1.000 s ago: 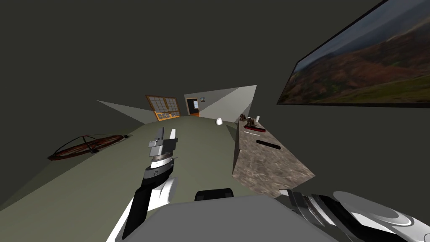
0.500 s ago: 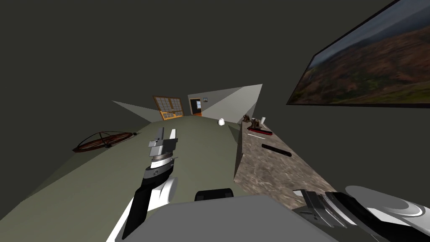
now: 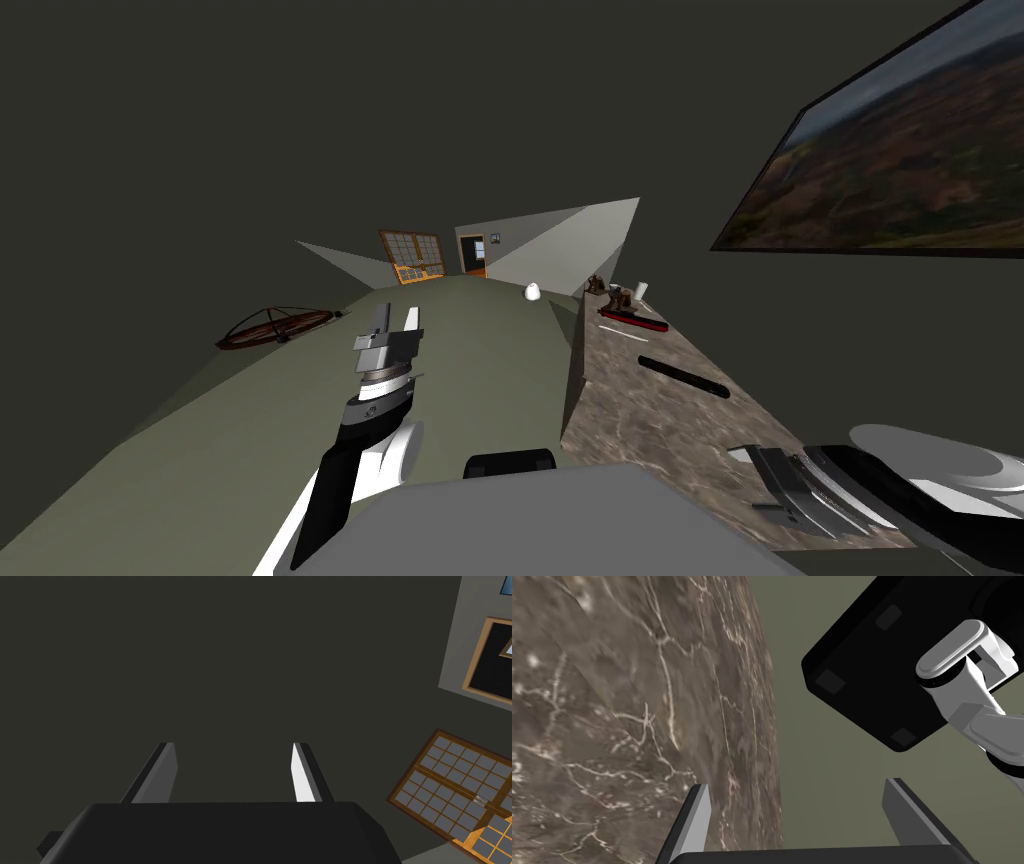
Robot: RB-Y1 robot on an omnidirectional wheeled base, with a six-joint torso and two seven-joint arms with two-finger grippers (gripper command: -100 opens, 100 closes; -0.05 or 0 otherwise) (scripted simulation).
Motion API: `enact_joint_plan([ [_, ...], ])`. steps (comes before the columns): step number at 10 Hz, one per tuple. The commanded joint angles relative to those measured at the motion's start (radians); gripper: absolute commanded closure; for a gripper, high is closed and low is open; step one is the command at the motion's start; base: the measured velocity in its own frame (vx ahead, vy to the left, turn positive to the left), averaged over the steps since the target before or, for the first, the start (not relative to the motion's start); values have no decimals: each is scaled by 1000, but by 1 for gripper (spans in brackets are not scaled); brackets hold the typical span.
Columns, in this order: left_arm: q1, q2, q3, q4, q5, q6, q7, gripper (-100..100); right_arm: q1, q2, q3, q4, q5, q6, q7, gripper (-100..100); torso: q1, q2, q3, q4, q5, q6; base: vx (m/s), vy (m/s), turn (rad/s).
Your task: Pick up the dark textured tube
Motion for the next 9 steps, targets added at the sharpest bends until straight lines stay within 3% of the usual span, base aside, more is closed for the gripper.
enact_joint_plan([
  [1, 0, 0, 0, 0, 0, 0, 0, 0, -2, -50, 10, 50, 7, -2, 15, -100, 0, 0, 0, 0, 0, 0, 199, -145, 216],
  [2, 0, 0, 0, 0, 0, 0, 0, 0, -2, -57, 10, 44, 7, -2, 15, -100, -3, -4, -2, -1, -1, 0, 160, -128, 111],
  [4, 0, 0, 0, 0, 0, 0, 0, 0, -9, -105, 26, 106, 13, -7, 29, -100, -2, -2, -1, -1, -1, 0, 167, -125, 185],
  [9, 0, 0, 0, 0, 0, 0, 0, 0, -8, -114, 64, 150, 12, -21, 51, -100, -2, -4, -2, -1, -2, 1, 156, -120, 125],
])
